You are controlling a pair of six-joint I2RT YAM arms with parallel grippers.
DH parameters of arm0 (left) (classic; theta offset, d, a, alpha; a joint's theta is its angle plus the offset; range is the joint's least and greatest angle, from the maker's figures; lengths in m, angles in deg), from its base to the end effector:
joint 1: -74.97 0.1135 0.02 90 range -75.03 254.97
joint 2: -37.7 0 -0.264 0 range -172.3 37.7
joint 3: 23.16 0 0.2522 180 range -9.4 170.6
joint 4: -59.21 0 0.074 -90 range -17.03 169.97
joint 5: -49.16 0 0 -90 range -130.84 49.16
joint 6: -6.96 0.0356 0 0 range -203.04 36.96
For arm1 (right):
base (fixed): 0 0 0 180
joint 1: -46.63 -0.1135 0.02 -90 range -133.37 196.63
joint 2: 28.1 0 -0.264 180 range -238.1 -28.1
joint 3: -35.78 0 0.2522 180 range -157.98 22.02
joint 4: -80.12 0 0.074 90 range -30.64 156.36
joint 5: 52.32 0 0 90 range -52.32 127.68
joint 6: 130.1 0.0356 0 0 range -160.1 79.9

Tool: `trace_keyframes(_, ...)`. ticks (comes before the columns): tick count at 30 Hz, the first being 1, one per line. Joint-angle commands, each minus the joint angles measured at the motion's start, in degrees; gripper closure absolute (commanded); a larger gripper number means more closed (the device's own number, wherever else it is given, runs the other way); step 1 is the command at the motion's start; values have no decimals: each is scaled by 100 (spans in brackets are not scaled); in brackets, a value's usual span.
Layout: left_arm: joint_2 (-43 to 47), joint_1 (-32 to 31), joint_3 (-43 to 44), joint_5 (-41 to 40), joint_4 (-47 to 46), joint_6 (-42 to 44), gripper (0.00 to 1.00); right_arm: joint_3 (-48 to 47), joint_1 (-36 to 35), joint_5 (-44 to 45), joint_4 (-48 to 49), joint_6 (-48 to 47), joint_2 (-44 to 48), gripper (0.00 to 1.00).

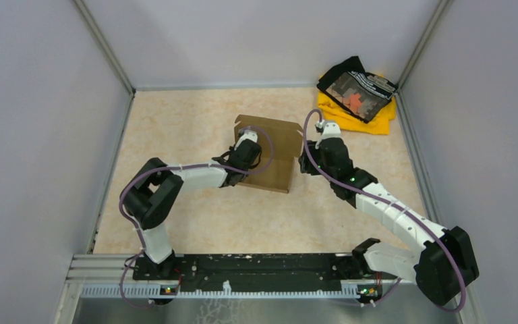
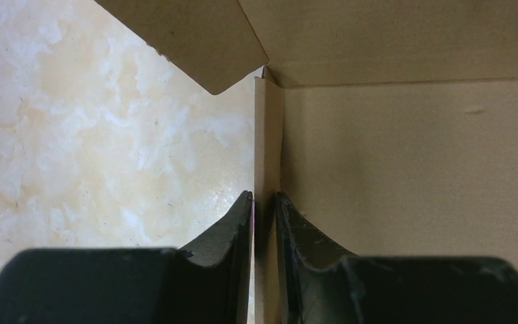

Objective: Fold the paper box

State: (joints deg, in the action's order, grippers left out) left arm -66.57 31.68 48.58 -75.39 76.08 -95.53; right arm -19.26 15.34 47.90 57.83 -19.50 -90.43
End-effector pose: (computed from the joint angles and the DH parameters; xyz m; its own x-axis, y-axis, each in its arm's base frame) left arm 0.2795 -0.2355 0.1553 -0.6036 0.3239 -0.7285 0.1696 0.9450 0.2797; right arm 0.2104 0.1205 0.2615 -0.5283 0.0841 -0.8449 -0.2066 0.9524 0.2240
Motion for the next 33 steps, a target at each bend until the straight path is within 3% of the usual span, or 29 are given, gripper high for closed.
trace_keyframes(1,99,13,-176,102,-249,45,73,-98,100,-37,217,-72,55,53)
trace_keyframes(12,559,79,-87,364,-244,133,47,-313,141,-64,26,-143,69,52)
trace_keyframes(18,869,209,-83,317,-19,-10,45,-450,141,-139,-81,-194,51,52)
trace_keyframes(23,1612,712,-341,548,301,-422,41,-650,141,-251,-275,-280,-12,52)
trace_keyframes(27,1977,1073,-259,259,1092,-900,40,-820,141,-375,-433,-373,12,51)
trace_keyframes(30,2111,1387,-112,144,2085,-1558,25,-1061,141,-529,-710,-508,-88,50)
trace_keyframes(31,2204,1452,-175,196,2179,-1697,8,-1131,141,-612,-773,-550,-114,50)
trace_keyframes(32,2341,1533,-252,290,2238,-1839,2,-1177,141,-733,-822,-572,-140,50)
trace_keyframes(33,2471,1601,-324,463,2321,-1970,1,-1191,141,-841,-842,-596,-147,50)
